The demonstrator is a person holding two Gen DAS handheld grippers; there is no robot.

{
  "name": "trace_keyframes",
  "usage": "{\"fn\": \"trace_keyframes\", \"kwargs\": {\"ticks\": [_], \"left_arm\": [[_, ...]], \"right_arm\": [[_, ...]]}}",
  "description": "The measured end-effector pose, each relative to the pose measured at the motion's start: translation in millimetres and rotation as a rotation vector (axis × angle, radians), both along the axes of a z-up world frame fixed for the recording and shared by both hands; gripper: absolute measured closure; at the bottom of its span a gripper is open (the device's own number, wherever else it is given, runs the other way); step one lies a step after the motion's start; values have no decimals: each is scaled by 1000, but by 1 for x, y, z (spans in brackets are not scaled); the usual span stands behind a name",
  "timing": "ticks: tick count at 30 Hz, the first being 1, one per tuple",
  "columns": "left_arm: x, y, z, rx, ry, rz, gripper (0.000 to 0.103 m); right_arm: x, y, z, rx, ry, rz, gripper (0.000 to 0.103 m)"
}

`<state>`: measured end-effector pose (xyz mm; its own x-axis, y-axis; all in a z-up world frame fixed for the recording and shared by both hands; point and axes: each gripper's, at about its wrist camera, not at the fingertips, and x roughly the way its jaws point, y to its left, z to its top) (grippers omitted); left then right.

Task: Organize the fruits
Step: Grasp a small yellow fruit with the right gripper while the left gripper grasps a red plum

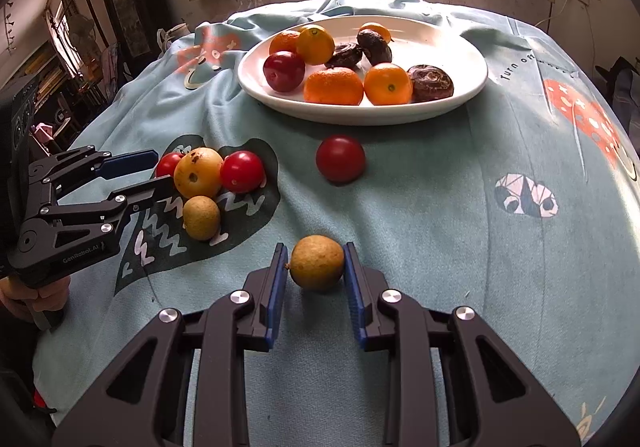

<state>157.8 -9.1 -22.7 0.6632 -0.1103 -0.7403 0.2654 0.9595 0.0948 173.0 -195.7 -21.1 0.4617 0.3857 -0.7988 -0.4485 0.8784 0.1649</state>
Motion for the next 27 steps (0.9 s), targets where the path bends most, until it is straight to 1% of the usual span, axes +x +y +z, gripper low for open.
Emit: {"fn": "trace_keyframes", "kwargs": {"ticks": [3,8,15,21,24,27], "left_arm": [[2,-1,-2,0,4,1,64],[5,-3,-3,-13,12,-17,72],[13,-3,-5,-26,25,-18,73],[12,-4,-5,-21,22,-16,74],[7,-2,-1,-20,-1,-4,74],[0,1,8,-47,-21,-4,74]], "right_arm": [[0,0,0,0,0,0,75],[0,0,0,0,0,0,75],[0,0,0,-2,-3,-1,75],[0,0,0,-2,-3,0,75],[-2,-1,4,7,-24,0,75],[-5,0,10,33,-46,11,75]]}}
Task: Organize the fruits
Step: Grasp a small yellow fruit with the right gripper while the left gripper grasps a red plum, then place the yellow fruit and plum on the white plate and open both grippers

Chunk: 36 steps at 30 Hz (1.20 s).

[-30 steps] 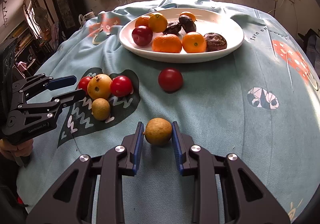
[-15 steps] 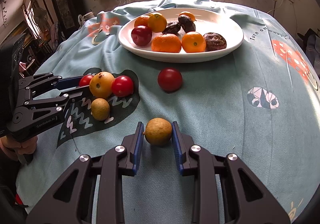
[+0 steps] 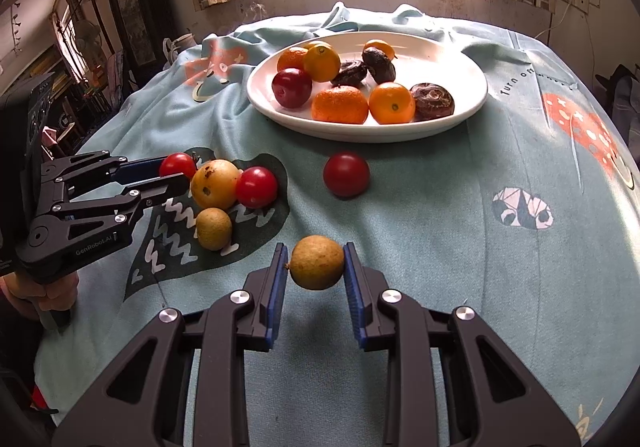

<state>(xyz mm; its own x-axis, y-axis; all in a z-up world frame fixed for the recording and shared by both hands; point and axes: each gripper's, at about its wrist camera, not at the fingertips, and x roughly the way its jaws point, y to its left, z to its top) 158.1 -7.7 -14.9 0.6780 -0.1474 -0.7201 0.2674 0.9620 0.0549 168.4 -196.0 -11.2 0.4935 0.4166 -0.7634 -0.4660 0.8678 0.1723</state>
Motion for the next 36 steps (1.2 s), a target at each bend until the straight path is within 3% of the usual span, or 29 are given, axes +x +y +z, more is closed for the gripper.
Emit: {"fn": "trace_keyframes", "kwargs": {"ticks": [8,11,20,26,31,32,33,34,35,36], "left_arm": [[-11,-4,17,-71,-20,-2,74],[-4,-9,28,-101,-24,-17,74],[72,-45,47,-85,-64,10,74],[126,-63,39,-57,-38,18,74],[139,-65,42,-58,-58,32,74],[140,-64,42,-64,-54,40,70],[140,-62,44,-61,-53,60,58],[137,-59,46,-58,-69,87,38],[131,-54,49,-57,-98,111,29],[126,-50,52,-58,-114,121,27]], "right_arm": [[-6,5,17,98,-47,67,75],[3,4,29,144,-96,36,75],[84,-20,37,254,-156,-203,75],[121,-27,25,250,-128,-232,75],[132,-25,20,244,-113,-218,74],[131,-25,20,248,-113,-214,72],[130,-25,21,249,-117,-214,68],[128,-25,24,240,-123,-227,61],[125,-27,27,229,-135,-244,51],[122,-29,30,236,-151,-243,50]]}}
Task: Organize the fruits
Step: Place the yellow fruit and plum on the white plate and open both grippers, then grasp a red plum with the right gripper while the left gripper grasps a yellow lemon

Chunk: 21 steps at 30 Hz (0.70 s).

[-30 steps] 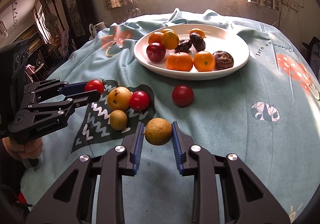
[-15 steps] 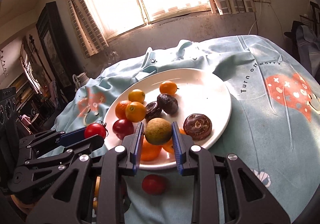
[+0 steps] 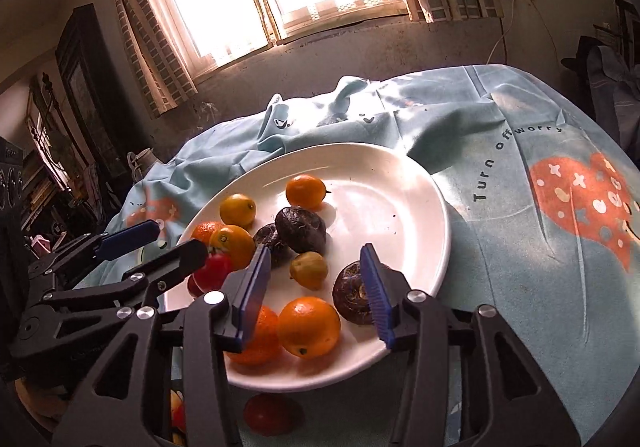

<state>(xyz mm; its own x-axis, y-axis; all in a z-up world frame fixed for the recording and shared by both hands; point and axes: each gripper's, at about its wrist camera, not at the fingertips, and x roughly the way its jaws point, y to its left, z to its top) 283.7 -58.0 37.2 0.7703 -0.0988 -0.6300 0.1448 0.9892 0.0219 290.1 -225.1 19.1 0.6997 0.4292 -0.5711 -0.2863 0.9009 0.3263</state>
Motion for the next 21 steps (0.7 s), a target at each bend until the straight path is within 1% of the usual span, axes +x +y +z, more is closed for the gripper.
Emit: {"fn": "trace_keyframes", "kwargs": {"ticks": [1,4,7,9,10,12,14,15,17,18,19,21], "left_arm": [[-5,4,3,-2,-1,5,26],[-25,16,11,-6,-6,18,19],[-47,26,16,14,-18,46,17],[-62,32,17,12,-15,54,13],[-70,36,16,8,-15,61,9],[-87,46,12,-21,-27,80,7],[-104,59,1,-55,-48,108,6],[-109,62,-6,-52,-51,127,6],[-113,66,-18,4,-28,173,6],[-114,68,-21,23,-20,192,6],[-114,71,-23,23,-9,206,6],[-115,78,-22,-25,8,207,6]], "right_arm": [[-4,-2,4,5,-15,2,50],[-19,-3,13,10,-35,5,50],[-38,-2,18,13,-48,20,50],[-52,1,21,-1,-55,33,50],[-59,3,21,-9,-56,38,50],[-71,6,17,-25,-43,54,50],[-81,11,10,-57,-26,75,50],[-85,13,6,-85,-18,82,50],[-91,21,-4,-146,6,89,50],[-92,24,-9,-161,19,94,50],[-93,27,-12,-166,32,102,50],[-95,32,-16,-186,43,111,50]]}}
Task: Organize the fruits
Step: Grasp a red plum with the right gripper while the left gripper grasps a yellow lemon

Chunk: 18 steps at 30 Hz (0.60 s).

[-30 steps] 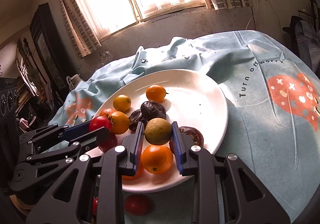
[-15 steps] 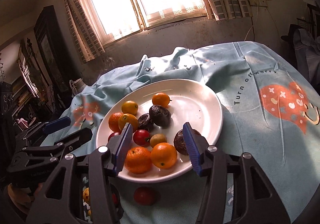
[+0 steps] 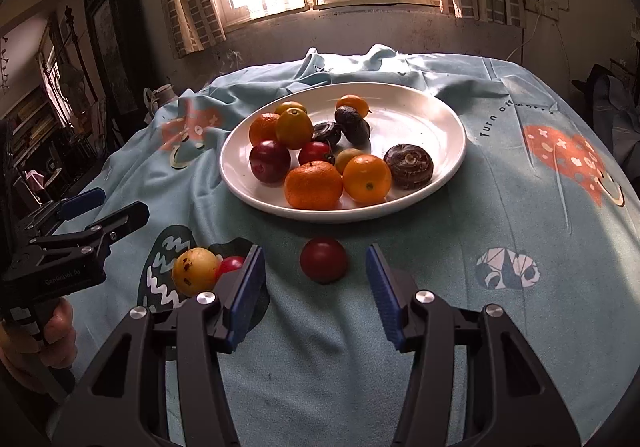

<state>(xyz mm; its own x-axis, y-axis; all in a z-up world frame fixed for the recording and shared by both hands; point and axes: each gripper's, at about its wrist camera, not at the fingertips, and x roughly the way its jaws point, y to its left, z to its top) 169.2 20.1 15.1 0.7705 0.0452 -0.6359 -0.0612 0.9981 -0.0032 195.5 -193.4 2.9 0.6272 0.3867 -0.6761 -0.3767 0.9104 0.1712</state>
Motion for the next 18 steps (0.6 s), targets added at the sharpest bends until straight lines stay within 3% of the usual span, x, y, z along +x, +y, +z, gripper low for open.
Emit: {"fn": "trace_keyframes", "kwargs": {"ticks": [2,6,12,18], "left_arm": [[-2,5,2,-34,-5,2,6],[-3,3,5,-8,-16,18,6],[-2,5,5,-28,-5,16,6],[-3,5,6,-36,-7,15,6]], "right_arm": [[-1,3,-4,-44,-8,-1,50],[6,6,-14,-74,20,1,50],[12,16,-14,-115,8,-5,50],[23,19,-24,-121,78,-16,61]]}}
